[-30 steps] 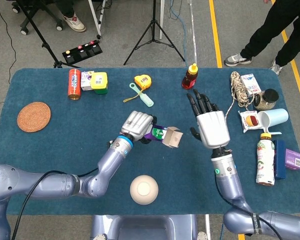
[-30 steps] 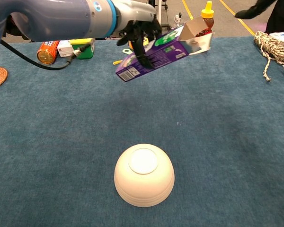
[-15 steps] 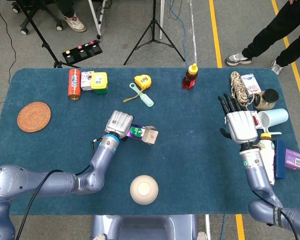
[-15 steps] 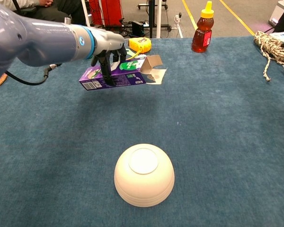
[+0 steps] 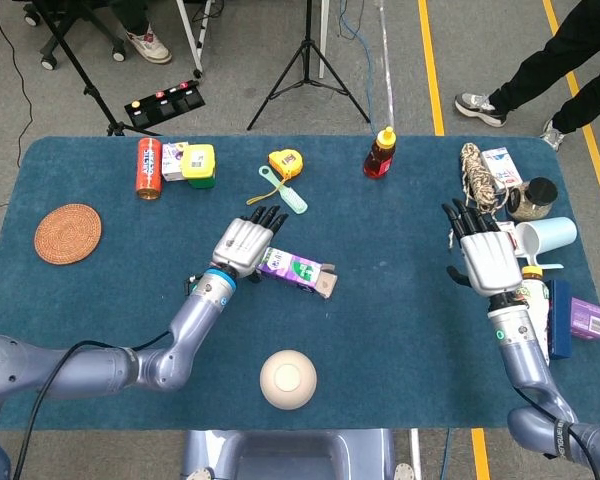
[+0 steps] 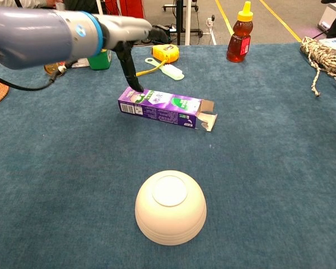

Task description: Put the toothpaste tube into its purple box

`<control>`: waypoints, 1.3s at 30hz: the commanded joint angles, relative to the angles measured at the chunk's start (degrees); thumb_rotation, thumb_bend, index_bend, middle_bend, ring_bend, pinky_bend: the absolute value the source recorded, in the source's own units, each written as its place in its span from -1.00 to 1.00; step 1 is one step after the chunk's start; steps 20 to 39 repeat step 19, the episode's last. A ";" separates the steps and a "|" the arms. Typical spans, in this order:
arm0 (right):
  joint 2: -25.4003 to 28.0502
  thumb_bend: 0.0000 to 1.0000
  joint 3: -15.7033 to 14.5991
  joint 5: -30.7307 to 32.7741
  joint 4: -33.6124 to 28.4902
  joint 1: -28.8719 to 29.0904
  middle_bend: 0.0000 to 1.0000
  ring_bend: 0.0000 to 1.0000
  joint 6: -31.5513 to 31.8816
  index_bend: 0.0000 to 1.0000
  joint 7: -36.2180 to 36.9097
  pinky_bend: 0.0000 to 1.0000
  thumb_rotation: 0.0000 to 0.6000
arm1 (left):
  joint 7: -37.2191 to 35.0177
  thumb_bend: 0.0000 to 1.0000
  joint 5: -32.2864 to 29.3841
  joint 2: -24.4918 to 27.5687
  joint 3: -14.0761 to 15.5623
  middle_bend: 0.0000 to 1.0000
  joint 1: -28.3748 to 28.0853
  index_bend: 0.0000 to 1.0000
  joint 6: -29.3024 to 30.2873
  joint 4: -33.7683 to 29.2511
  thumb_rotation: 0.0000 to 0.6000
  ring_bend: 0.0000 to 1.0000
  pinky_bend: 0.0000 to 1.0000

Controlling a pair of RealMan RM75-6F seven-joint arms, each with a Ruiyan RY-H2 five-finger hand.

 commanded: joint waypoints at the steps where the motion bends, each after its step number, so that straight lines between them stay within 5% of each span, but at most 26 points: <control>1: 1.12 -0.55 -0.72 -1.60 -1.84 -1.45 -0.85 -0.72 1.83 -1.00 1.16 -0.36 1.00 | -5.24 -0.94 7.30 7.58 0.64 -1.00 5.40 -1.00 2.04 -7.63 1.00 -1.00 -0.45; 7: 2.67 -0.69 -1.76 -4.31 -3.04 -3.11 -0.85 -0.73 4.10 -0.96 2.87 -0.41 1.00 | -8.89 -0.94 17.24 16.05 5.35 -1.00 12.96 -1.00 7.81 -14.22 1.00 -1.00 -0.56; 13: 4.71 -0.99 -4.50 -9.10 -4.17 -6.36 -0.85 -0.77 8.23 -0.92 4.86 -0.53 1.00 | -18.60 -0.94 30.04 26.93 14.40 -1.00 27.97 -1.00 19.84 -20.22 1.00 -1.00 -0.64; 19: 5.10 -1.00 -7.47 -14.34 -4.89 -9.96 -0.85 -0.79 13.42 -0.88 7.01 -0.58 1.00 | -29.23 -0.95 40.37 29.90 22.28 -1.00 41.30 -1.00 28.95 -18.28 1.00 -1.00 -0.64; 39: 5.10 -1.00 -7.47 -14.34 -4.89 -9.96 -0.85 -0.79 13.42 -0.88 7.01 -0.58 1.00 | -29.23 -0.95 40.37 29.90 22.28 -1.00 41.30 -1.00 28.95 -18.28 1.00 -1.00 -0.64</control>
